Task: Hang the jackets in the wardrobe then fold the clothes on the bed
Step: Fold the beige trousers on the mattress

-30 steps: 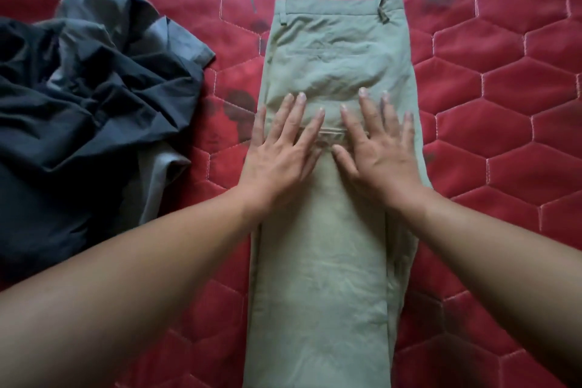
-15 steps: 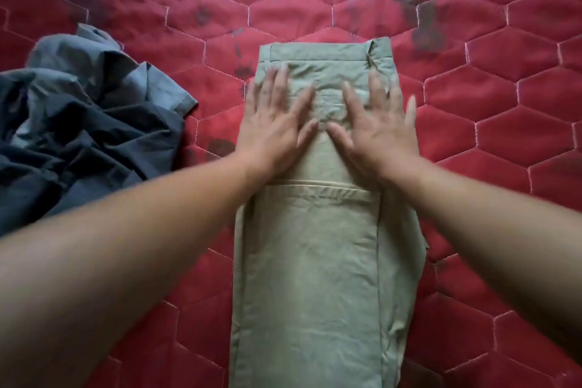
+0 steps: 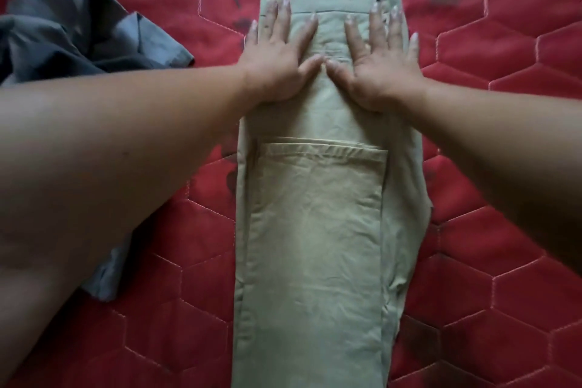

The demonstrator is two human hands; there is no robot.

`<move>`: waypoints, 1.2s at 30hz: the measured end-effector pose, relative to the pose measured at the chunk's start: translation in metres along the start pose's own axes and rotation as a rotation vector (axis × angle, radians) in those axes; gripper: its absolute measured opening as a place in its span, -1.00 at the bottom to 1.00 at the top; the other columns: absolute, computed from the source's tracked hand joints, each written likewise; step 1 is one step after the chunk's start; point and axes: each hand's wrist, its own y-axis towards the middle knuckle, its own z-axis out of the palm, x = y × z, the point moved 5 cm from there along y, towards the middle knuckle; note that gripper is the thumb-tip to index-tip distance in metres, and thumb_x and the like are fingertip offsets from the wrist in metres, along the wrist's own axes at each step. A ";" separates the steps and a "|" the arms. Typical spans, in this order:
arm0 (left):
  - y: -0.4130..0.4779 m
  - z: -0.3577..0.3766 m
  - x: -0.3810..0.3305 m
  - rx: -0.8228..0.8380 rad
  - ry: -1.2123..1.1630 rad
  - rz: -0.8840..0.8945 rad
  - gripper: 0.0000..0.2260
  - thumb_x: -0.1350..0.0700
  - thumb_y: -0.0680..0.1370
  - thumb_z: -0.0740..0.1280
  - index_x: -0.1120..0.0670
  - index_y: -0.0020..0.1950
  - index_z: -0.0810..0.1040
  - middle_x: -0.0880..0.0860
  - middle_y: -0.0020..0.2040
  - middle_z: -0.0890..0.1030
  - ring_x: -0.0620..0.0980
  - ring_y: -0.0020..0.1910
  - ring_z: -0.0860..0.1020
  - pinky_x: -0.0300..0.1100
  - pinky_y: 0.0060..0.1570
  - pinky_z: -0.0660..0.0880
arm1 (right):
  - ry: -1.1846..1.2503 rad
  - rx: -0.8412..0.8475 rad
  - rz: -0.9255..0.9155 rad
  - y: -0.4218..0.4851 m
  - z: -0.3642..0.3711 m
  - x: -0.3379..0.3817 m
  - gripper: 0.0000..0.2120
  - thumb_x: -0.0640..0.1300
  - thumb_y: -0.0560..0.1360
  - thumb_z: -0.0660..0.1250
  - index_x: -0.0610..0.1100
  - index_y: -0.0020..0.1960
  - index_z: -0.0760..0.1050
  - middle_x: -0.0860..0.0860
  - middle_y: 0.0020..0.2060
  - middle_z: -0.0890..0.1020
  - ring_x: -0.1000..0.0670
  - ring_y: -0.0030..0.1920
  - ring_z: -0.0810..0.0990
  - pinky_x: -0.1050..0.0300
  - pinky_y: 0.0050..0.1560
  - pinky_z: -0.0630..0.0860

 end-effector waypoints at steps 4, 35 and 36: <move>-0.074 -0.001 -0.012 -0.022 -0.133 0.150 -0.50 -0.14 0.63 0.22 0.03 0.54 0.33 0.27 0.56 0.20 0.22 0.55 0.20 0.14 0.48 0.20 | 0.176 0.064 -0.053 -0.073 0.005 0.016 -0.30 0.40 0.56 -0.03 0.08 0.59 0.12 -0.09 0.63 -0.02 -0.21 0.62 -0.14 -0.35 0.54 -0.05; -0.018 -0.088 0.028 0.076 -0.249 -0.045 -0.74 0.20 0.45 0.43 0.12 0.13 0.61 0.10 -0.01 0.63 0.12 0.00 0.59 -0.19 -0.08 0.43 | 0.372 -0.007 -0.012 -0.013 -0.082 -0.017 -0.89 -0.24 0.43 0.40 -0.19 -0.05 0.54 -0.13 -0.12 0.60 -0.15 -0.05 0.55 0.04 -0.15 0.36; -0.007 -0.091 0.030 0.052 -0.248 -0.060 -0.74 0.20 0.44 0.43 0.12 0.12 0.61 0.11 0.02 0.64 0.12 0.01 0.60 -0.18 -0.07 0.46 | 0.369 -0.027 -0.004 -0.001 -0.085 -0.017 -0.91 -0.25 0.42 0.38 -0.17 -0.08 0.53 -0.13 -0.13 0.60 -0.16 -0.05 0.55 0.06 -0.16 0.34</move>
